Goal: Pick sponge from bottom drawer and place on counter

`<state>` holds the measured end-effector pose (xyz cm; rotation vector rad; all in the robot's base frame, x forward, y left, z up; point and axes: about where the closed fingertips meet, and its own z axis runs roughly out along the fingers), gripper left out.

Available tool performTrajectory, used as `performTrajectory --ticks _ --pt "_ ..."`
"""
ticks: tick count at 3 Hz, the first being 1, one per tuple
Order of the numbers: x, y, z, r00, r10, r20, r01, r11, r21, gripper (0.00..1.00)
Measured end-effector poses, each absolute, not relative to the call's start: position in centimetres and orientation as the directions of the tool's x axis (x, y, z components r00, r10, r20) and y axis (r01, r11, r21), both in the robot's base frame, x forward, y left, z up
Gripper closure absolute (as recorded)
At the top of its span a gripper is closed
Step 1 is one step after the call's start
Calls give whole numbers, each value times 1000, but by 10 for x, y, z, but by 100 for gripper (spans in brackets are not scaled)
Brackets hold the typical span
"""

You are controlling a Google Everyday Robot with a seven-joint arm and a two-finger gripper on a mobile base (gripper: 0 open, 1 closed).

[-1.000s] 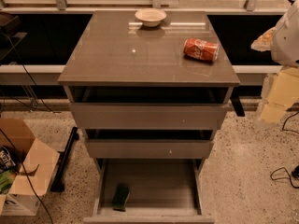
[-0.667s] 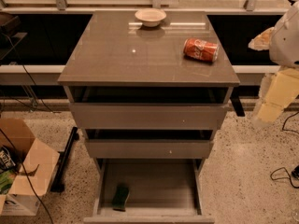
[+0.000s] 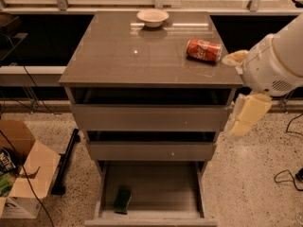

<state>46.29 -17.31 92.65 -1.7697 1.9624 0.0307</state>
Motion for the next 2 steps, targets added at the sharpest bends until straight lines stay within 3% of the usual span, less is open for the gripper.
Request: performTrajectory --ticks 2 --pt "475 -151 854 -4 -860 -509 -960 146 -239 0"
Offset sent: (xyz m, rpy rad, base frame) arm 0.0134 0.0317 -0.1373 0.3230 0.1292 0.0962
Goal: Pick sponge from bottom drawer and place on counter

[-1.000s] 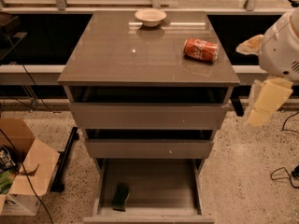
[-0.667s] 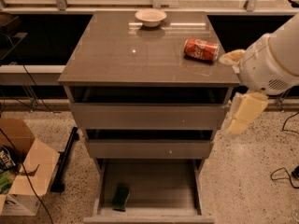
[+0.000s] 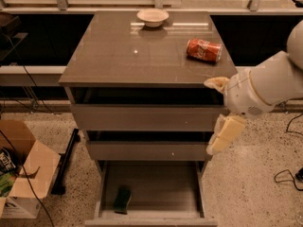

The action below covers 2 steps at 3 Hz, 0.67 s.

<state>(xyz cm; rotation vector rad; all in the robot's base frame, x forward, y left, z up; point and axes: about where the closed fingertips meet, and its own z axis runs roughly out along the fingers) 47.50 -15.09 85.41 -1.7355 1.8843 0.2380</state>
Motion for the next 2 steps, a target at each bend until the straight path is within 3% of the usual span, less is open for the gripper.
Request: performTrajectory --ticks 2 --pt "475 -146 851 0 -866 -500 -962 136 -235 0"
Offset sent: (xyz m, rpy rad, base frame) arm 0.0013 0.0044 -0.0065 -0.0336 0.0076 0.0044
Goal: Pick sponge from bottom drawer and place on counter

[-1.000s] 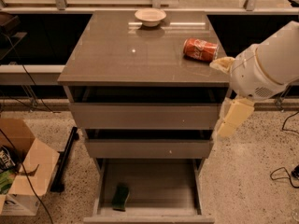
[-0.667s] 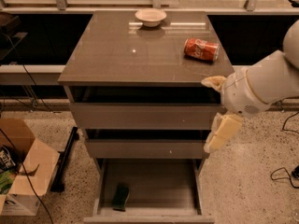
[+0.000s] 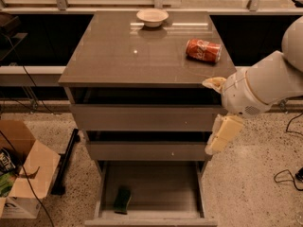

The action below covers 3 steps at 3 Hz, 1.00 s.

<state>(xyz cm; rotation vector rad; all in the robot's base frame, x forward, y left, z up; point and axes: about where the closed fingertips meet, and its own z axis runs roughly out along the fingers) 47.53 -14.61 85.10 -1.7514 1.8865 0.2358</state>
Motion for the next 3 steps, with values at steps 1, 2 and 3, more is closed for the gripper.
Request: performTrajectory --ticks 1,2,3 --pt "473 -131 822 -2 -878 -478 -972 115 -207 0" --pt "468 -115 776 -13 -879 -477 -981 103 -163 0" --pt "465 -100 729 -13 -856 -517 -985 99 -138 0"
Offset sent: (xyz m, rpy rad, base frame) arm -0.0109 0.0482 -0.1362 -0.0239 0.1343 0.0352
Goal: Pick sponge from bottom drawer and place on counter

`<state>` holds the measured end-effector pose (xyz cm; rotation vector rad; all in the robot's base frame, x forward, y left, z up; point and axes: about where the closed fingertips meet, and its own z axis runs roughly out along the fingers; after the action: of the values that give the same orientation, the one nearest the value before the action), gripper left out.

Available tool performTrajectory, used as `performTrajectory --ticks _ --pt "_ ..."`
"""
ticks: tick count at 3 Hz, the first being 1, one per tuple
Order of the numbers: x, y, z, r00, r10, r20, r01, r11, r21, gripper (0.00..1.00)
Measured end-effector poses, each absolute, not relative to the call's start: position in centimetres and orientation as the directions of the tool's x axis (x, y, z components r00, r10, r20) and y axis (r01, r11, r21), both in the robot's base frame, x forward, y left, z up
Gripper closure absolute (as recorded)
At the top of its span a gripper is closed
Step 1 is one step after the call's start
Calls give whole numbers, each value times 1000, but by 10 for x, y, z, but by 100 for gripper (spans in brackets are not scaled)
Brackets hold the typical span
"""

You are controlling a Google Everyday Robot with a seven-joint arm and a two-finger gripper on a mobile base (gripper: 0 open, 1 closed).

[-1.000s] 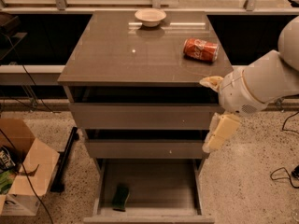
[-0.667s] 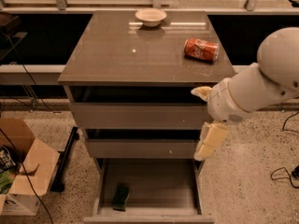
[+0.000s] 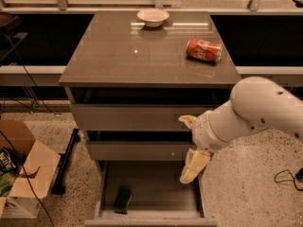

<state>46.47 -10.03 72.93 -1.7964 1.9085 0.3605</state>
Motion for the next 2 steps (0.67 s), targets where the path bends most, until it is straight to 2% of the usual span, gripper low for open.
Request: performTrajectory --ticks 1,2 --pt "464 -88 684 -23 -811 -584 -985 117 -123 0" --pt "460 -74 629 -101 -750 -653 -984 171 -44 0"
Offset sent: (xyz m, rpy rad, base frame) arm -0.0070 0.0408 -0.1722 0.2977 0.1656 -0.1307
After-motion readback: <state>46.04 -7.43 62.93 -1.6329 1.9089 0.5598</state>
